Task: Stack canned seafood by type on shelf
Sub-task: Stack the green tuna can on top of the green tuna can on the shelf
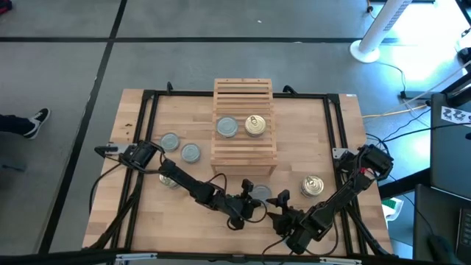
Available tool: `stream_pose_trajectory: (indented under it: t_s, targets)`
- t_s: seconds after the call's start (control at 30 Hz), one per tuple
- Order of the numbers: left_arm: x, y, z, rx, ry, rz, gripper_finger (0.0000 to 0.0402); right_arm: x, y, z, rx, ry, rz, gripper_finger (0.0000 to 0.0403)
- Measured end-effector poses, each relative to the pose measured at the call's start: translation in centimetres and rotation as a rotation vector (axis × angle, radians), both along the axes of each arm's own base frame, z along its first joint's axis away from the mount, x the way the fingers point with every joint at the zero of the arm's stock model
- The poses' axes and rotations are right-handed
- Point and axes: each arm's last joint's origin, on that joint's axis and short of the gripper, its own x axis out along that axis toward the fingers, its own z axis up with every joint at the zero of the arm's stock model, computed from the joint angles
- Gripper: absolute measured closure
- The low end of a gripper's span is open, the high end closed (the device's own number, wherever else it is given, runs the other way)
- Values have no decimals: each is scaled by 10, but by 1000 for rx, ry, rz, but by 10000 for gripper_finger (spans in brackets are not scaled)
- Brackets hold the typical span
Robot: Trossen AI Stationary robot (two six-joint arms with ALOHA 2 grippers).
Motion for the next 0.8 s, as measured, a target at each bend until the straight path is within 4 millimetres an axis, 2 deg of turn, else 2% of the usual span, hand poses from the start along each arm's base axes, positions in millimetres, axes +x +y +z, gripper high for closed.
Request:
stream_pose_trajectory:
  t_s: [0.3, 0.8]
  targets:
    - [0, 0, 0, -15, -3, 7, 400, 4, -1, 2, -6, 1, -10, 118]
    - [0, 0, 1, -21, -4, 11, 400, 7, 2, 27, -109, 133, -1, 118]
